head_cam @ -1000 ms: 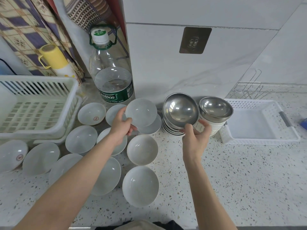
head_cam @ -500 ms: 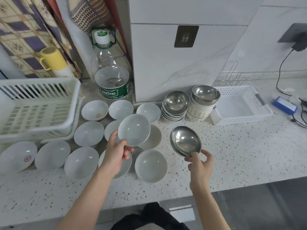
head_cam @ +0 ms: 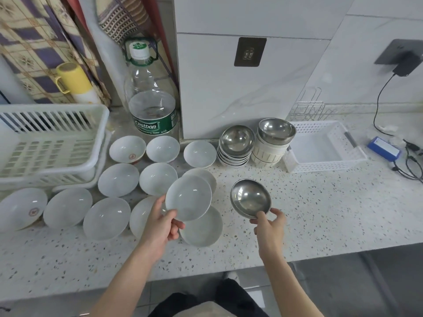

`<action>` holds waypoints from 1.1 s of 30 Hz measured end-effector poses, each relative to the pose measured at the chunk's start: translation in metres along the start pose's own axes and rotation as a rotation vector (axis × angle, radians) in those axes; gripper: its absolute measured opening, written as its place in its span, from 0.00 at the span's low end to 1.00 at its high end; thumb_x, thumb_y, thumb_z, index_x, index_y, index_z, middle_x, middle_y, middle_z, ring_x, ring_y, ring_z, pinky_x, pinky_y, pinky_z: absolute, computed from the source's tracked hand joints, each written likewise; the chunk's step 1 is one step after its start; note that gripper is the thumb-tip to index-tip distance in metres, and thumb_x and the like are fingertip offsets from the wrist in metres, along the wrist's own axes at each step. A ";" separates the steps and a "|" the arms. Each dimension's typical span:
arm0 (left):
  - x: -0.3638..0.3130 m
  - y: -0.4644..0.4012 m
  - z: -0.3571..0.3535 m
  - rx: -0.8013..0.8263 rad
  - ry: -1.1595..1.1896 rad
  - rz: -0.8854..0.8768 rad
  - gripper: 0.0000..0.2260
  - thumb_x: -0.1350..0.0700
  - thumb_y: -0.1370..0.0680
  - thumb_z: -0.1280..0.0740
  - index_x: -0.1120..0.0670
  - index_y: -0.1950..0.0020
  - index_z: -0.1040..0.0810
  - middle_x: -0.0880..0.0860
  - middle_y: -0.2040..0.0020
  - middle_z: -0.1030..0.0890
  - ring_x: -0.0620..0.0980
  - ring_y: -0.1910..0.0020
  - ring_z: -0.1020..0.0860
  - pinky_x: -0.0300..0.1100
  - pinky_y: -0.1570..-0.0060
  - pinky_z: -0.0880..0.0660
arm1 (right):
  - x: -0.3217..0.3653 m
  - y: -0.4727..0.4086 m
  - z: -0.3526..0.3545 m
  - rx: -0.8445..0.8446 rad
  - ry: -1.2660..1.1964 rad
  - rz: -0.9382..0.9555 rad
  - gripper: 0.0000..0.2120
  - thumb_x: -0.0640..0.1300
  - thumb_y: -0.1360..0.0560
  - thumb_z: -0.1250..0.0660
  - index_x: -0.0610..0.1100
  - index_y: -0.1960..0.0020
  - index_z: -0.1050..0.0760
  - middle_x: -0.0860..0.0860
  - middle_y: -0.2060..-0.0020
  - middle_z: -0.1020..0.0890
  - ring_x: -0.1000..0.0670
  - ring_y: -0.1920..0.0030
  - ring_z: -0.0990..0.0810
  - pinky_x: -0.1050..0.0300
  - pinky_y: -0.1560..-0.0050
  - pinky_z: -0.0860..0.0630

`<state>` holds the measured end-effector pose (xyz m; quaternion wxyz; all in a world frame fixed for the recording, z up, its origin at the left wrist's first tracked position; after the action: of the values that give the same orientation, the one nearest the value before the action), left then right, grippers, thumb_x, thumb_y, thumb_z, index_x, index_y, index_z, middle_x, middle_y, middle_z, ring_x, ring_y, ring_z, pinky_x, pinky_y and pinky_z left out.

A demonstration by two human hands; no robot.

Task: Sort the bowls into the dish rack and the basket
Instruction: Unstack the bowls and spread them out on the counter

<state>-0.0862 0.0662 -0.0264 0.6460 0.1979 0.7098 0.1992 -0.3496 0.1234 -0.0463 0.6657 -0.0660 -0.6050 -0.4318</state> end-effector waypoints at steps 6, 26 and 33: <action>0.004 -0.004 -0.019 -0.121 0.067 -0.001 0.21 0.63 0.19 0.40 0.42 0.32 0.30 0.56 0.72 0.21 0.46 0.77 0.29 0.39 0.77 0.32 | 0.018 -0.050 -0.012 0.158 0.209 0.061 0.16 0.43 0.24 0.37 0.52 0.39 0.37 0.48 0.66 0.16 0.49 0.65 0.20 0.47 0.62 0.22; 0.024 0.008 -0.088 -0.314 0.198 -0.032 0.21 0.63 0.20 0.38 0.35 0.43 0.24 0.56 0.71 0.21 0.46 0.77 0.30 0.39 0.76 0.28 | 0.024 -0.107 -0.032 0.490 0.397 0.085 0.15 0.46 0.22 0.37 0.52 0.39 0.38 0.45 0.62 0.16 0.52 0.72 0.26 0.57 0.73 0.28; 0.022 0.011 -0.087 -0.259 0.004 -0.049 0.22 0.65 0.20 0.40 0.36 0.42 0.25 0.55 0.71 0.21 0.47 0.75 0.27 0.42 0.74 0.26 | 0.020 -0.101 -0.027 0.450 0.352 0.030 0.15 0.57 0.22 0.39 0.53 0.41 0.39 0.49 0.62 0.16 0.52 0.69 0.23 0.56 0.69 0.25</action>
<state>-0.1745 0.0853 -0.0314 0.6694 0.0950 0.6839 0.2741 -0.3978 0.0344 -0.0801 0.7649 0.1505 -0.5595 -0.2816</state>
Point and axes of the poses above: each hand's wrist, its own y-axis away from the middle knuckle, its own z-axis out of the back of the hand, x = y × z, the point moved 3 cm from there along -y, towards the middle knuckle
